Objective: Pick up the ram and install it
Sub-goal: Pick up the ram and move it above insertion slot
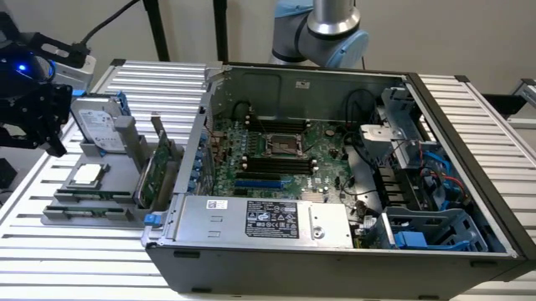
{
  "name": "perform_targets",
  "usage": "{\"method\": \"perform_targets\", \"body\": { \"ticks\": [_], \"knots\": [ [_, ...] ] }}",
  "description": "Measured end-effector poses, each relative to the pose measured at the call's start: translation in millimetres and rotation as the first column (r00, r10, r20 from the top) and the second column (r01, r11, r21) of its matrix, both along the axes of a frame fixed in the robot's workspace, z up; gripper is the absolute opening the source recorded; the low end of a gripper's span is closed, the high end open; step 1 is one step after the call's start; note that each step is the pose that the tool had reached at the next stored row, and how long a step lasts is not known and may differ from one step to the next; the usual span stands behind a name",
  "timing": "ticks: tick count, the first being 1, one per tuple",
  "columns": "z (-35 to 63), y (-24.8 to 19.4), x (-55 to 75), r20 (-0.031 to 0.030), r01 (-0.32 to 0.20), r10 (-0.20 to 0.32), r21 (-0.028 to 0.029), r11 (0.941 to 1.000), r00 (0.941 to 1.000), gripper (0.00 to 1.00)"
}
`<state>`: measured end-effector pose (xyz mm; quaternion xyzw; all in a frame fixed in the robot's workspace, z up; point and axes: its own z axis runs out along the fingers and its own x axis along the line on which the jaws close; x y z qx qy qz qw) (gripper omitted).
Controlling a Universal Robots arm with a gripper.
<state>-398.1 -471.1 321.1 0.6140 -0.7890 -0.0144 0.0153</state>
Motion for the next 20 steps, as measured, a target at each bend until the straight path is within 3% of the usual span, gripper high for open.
{"method": "perform_targets", "body": {
  "ticks": [6, 15, 20],
  "knots": [
    [-4.3, 0.0, 0.0, 0.0011, -0.109, 0.109, -0.0001, 0.994, 0.994, 0.0],
    [-11.3, -0.1, 0.0, 0.0029, -0.252, 0.252, -0.0004, 0.9678, 0.9678, 0.0],
    [-16.2, -3.6, -0.1, 0.0032, -0.282, 0.282, -0.0005, 0.9594, 0.9594, 0.0]
  ]
}}
